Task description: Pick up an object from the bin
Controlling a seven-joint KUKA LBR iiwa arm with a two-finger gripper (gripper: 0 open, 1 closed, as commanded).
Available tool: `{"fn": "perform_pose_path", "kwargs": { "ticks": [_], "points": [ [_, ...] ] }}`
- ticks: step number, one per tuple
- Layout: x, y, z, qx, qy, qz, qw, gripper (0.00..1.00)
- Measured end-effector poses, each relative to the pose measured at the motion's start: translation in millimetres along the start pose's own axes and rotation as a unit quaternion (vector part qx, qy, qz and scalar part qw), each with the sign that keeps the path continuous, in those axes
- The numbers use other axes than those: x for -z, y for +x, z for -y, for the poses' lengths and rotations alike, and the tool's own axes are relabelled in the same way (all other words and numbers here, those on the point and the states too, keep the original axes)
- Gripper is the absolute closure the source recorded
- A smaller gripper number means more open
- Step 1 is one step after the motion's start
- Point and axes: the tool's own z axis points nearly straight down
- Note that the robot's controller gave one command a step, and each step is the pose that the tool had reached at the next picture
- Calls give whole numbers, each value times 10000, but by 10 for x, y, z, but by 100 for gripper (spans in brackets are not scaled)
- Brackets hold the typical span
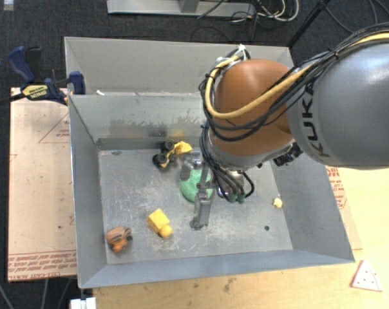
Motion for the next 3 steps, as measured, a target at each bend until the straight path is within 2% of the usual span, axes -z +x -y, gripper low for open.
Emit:
{"fn": "perform_pose_path", "kwargs": {
  "ticks": [1, 2, 3],
  "points": [
    [-254, -369, 276, 351, -7, 31, 9994, 0],
    [-370, -493, 400, 487, 0, 30, 9988, 0],
    [-245, -280, 321, 648, 7, -21, 9979, 0]
  ]
}}
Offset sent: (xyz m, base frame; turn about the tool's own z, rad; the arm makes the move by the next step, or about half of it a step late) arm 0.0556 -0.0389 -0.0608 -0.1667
